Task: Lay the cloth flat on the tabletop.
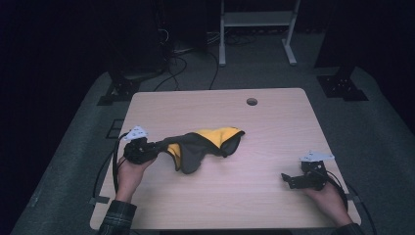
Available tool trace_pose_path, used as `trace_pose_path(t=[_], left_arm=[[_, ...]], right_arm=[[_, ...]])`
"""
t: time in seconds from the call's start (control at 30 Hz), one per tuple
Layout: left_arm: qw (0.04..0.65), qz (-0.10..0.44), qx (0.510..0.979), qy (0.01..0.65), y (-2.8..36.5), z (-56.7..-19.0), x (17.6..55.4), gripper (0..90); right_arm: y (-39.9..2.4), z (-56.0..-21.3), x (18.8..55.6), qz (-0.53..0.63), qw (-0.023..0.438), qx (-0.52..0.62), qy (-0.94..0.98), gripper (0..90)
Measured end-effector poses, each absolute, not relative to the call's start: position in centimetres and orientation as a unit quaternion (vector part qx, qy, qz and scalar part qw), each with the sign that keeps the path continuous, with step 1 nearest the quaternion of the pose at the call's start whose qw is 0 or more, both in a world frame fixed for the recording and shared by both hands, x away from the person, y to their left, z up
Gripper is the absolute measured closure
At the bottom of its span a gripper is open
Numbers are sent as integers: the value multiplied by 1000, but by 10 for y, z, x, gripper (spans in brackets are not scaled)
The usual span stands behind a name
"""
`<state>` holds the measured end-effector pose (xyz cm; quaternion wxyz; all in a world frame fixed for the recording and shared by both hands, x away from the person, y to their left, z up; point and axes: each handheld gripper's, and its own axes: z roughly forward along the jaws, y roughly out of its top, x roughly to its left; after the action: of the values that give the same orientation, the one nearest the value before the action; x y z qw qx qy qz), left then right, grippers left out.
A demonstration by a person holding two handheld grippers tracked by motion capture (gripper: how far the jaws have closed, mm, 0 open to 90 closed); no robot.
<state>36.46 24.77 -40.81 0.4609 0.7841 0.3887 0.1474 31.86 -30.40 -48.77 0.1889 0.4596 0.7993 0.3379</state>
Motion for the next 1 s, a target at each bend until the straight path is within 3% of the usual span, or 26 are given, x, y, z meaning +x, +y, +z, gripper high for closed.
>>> trace_pose_path(t=[0.3, 0.4, 0.73, 1.0], left_arm=[[458, 165, 781, 391, 253, -407, 351, 563], [460, 170, 783, 382, 249, -403, 342, 533], [464, 134, 808, 338, 218, -413, 313, 572], [430, 97, 844, 305, 187, -439, 306, 583]], right_arm=[[-304, -488, 319, 338, 189, 458, 800, 14], [-304, -488, 319, 338, 189, 458, 800, 14], [-304, -488, 319, 338, 189, 458, 800, 14], [-304, -488, 319, 338, 188, 458, 800, 14]])
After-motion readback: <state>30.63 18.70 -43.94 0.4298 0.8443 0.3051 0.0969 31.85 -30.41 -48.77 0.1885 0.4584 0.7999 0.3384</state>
